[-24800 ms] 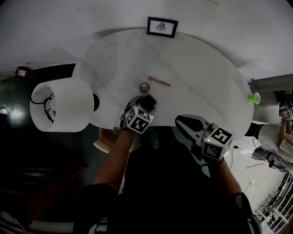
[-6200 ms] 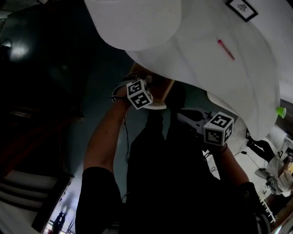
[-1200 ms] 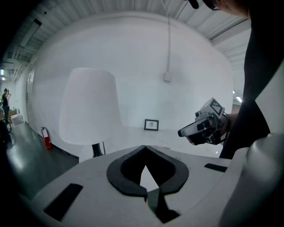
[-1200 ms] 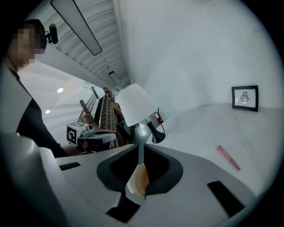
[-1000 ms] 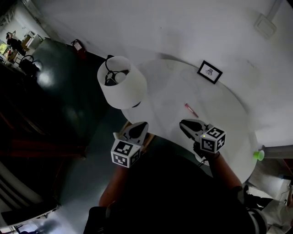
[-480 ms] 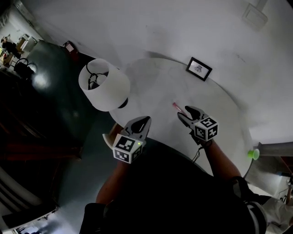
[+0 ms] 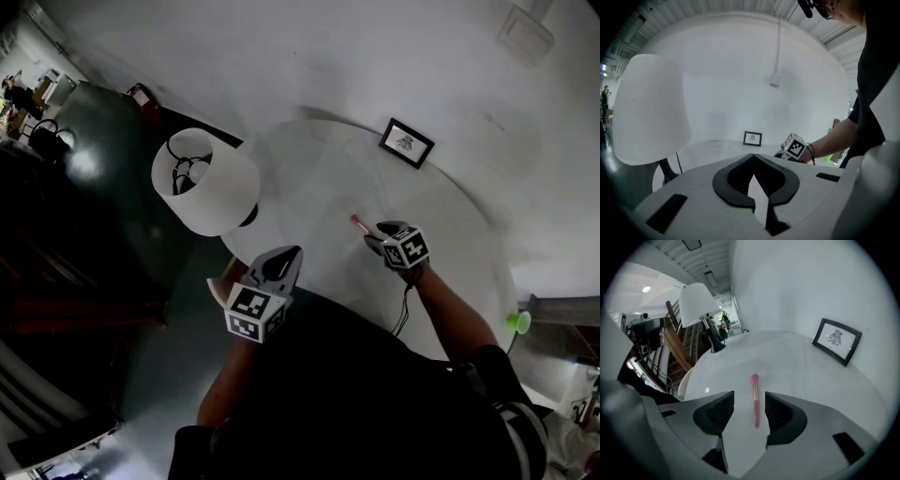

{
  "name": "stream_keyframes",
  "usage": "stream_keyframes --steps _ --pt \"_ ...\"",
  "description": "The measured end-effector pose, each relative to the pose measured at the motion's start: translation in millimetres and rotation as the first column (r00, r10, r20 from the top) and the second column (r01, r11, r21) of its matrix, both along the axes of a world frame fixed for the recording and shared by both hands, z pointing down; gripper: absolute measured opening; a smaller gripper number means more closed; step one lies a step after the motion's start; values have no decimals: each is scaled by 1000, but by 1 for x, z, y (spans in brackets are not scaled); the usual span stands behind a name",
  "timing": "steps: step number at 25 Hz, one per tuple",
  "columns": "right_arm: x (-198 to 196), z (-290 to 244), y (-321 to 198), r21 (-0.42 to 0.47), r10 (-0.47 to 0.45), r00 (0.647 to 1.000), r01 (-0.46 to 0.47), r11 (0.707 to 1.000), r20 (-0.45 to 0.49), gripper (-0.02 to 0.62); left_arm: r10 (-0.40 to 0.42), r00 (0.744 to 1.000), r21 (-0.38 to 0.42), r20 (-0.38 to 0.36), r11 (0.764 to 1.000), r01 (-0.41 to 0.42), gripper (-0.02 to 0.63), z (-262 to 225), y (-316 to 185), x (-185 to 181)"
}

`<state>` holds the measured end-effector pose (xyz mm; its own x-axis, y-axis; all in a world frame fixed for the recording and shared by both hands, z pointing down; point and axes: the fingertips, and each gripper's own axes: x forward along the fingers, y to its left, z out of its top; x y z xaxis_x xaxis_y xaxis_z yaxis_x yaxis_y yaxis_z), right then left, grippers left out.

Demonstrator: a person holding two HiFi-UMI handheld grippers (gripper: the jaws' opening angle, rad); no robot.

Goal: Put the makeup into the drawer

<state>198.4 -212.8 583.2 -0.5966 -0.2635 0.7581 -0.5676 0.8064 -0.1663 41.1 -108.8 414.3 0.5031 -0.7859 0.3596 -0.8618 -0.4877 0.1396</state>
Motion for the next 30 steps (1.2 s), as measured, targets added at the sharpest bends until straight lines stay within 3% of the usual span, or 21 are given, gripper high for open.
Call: stream_keyframes --steps 9,16,19,21,30 --pt "5 39 0 -57 23 990 -32 998 -138 184 -53 999 -42 11 998 54 12 10 12 -21" --pt "8 41 0 41 -14 978 23 999 -209 132 -88 996 -68 25 994 89 12 16 29 -32" --pt "5 41 1 68 -2 981 15 998 -193 102 -91 995 -81 31 992 93 12 19 37 -32" --pt "4 39 6 59 21 984 -10 998 -174 47 -92 995 -92 35 991 95 12 21 42 -33" --pt "-2 32 23 8 109 993 -108 994 -36 44 -105 994 -126 19 986 106 12 30 60 -39"
